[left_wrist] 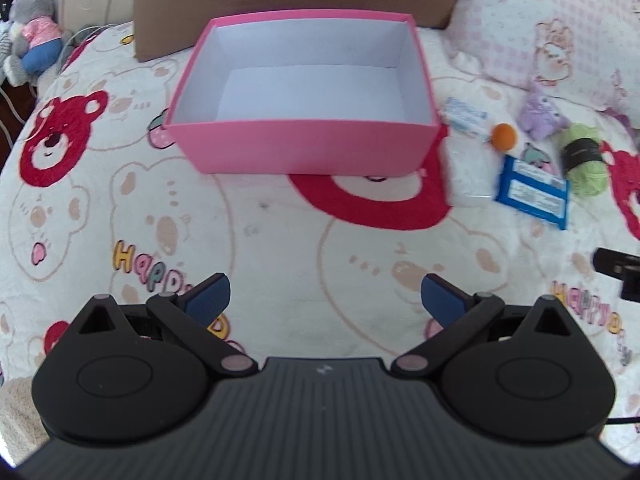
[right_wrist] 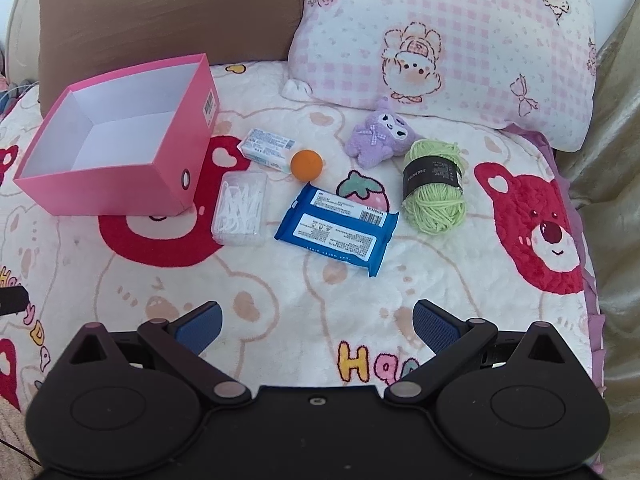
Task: Organize objects
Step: 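Move the left tool to the green yarn ball and close on it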
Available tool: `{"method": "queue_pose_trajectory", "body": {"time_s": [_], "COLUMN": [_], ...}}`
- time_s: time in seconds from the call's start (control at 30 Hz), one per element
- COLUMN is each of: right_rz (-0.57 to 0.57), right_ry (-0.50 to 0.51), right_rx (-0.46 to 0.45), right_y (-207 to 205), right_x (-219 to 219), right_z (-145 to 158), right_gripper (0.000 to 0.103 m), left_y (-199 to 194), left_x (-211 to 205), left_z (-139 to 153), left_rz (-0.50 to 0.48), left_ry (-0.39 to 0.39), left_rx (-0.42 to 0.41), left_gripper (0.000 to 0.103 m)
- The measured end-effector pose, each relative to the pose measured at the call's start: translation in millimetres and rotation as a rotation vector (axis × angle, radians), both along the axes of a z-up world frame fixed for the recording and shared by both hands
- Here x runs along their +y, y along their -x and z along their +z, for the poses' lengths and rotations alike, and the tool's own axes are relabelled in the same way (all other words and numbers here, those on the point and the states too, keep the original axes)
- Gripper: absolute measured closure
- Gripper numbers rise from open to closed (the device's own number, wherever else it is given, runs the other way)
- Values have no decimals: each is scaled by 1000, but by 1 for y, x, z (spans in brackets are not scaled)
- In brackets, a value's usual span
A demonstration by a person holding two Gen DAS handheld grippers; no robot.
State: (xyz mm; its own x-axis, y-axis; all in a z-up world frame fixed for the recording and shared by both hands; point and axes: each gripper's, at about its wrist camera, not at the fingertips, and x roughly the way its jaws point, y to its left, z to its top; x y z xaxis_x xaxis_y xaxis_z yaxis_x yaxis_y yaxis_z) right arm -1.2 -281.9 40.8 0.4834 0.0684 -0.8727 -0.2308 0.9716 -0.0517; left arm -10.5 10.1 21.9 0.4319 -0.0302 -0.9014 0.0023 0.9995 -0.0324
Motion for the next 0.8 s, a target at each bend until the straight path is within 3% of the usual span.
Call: {"method": "queue_pose_trajectory", "body": {"time_s": [0.27, 0.4, 0.5, 0.63, 0.8], "right_rz": [2, 58, 147, 229, 205], "right_ry": [-2, -9, -101, -155, -72], "right_rx": [-31, -136, -226, -171, -194], "right_y": [-2, -1, 3, -3, -17], "right_x": [-15, -27, -47, -69, -91], "right_z": [8, 23, 30, 23, 10], "right_gripper": [1, 1, 1, 1, 1], "left_y": [-10, -21, -31, -46, -59], "left_x": [-30, -52, -72, -105, -146], "left_z": [10, 19, 28, 29, 16], "left_rz": [-57, -108, -144, -191, -226], "left_ry": [23, 53, 69, 83, 116], "left_rx": [9, -10, -62, -102, -108], "left_gripper": [0, 0, 1, 3, 4]}}
